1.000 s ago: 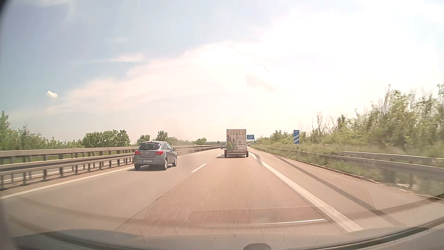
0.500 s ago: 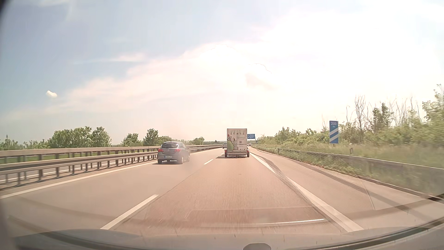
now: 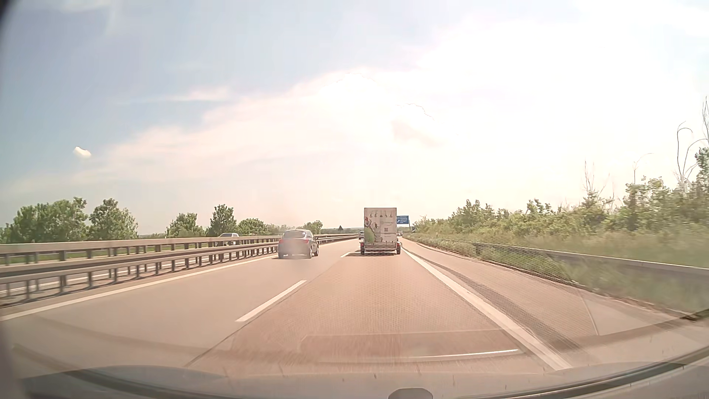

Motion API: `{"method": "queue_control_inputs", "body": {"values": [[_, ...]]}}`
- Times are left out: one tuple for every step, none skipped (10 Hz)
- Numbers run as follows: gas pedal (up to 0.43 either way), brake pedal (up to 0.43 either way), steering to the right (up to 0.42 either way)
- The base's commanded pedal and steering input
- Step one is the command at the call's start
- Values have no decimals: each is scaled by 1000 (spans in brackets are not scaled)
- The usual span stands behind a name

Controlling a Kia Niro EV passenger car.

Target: Follow the waypoints while adhering to traffic rules and regulations

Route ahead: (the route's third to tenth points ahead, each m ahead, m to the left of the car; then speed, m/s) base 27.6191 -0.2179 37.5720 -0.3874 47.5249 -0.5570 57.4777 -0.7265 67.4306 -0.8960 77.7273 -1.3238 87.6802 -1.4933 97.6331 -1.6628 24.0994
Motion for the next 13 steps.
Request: {"method": "queue_control_inputs", "body": {"values": [[87,0,-1],[87,0,-1],[87,0,0],[87,0,0],[87,0,0],[110,0,0],[138,0,0],[150,0,0],[150,0,0],[150,0,0],[150,0,1],[150,0,1],[150,0,1]]}}
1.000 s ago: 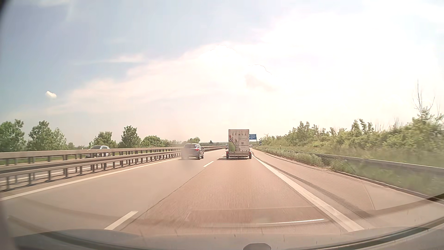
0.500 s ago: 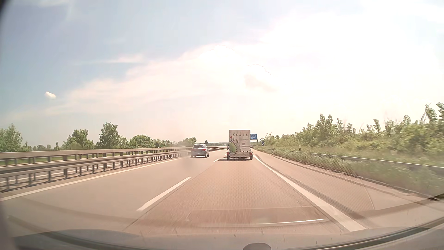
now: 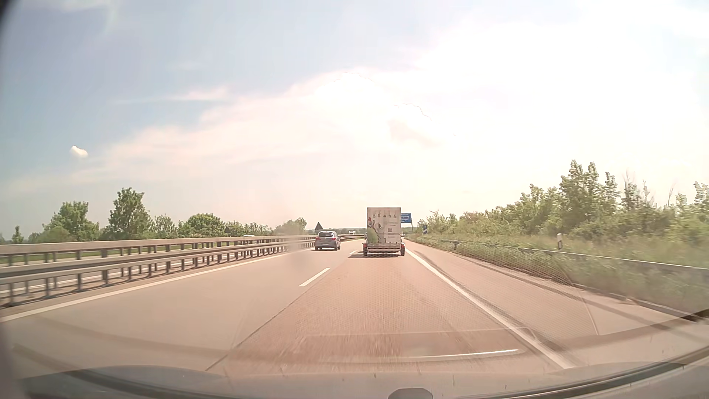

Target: Follow the waypoints while adhering to traffic rules and regulations

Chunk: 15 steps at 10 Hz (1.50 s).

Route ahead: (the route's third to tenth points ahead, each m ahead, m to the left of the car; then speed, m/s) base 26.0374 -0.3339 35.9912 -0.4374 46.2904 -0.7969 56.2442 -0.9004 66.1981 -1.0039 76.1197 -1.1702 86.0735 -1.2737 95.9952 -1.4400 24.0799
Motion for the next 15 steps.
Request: {"method": "queue_control_inputs", "body": {"values": [[138,0,1],[138,0,1],[138,0,1],[138,0,1],[138,0,1],[138,0,1],[138,0,1],[138,0,1],[138,0,1],[138,0,1],[138,0,1],[138,0,1],[138,0,1],[138,0,1],[138,0,1]]}}
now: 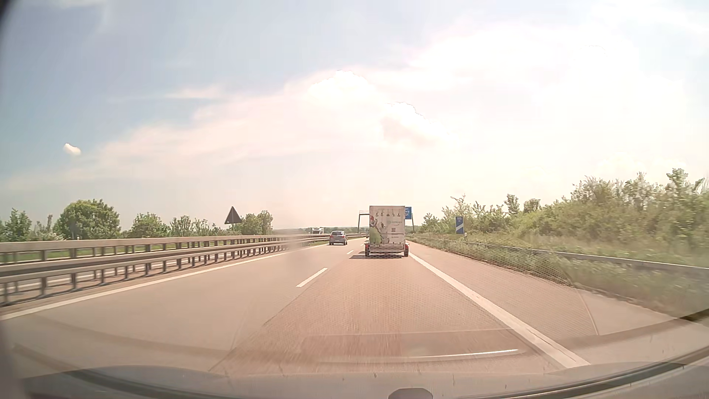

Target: Follow the waypoints while adhering to traffic rules and regulations

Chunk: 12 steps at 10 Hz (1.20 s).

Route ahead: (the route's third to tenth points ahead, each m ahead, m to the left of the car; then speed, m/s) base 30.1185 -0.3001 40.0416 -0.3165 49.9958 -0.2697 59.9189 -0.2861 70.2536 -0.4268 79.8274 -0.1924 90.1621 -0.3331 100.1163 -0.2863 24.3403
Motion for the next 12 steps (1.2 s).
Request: {"method": "queue_control_inputs", "body": {"values": [[138,0,1],[130,0,1],[118,0,1],[110,0,1],[98,0,1],[87,0,1],[79,0,1],[79,0,1],[67,0,1],[67,0,1],[59,0,1],[47,0,1]]}}
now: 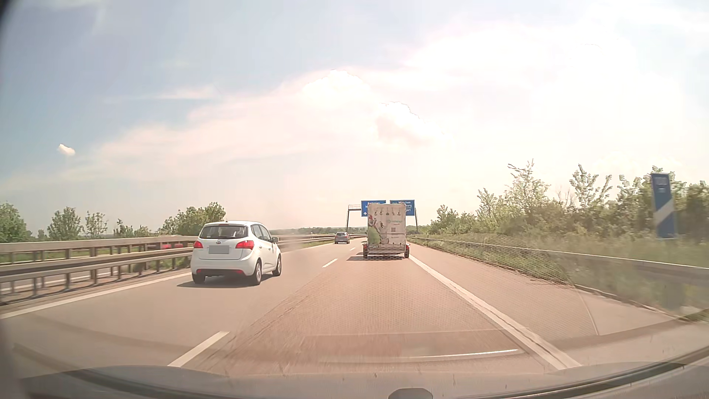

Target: Follow the waypoints while adhering to traffic rules and regulations

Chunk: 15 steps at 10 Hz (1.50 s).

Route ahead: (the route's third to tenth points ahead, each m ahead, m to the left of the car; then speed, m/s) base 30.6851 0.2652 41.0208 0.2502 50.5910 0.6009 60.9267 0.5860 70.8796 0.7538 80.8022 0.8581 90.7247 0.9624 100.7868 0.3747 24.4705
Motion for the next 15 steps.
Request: {"method": "queue_control_inputs", "body": {"values": [[39,0,0],[39,0,1],[39,0,0],[28,0,1],[28,0,0],[28,0,1],[28,0,0],[28,0,0],[28,0,0],[28,0,0],[28,0,0],[39,0,0],[39,0,0],[39,0,0],[39,0,0]]}}
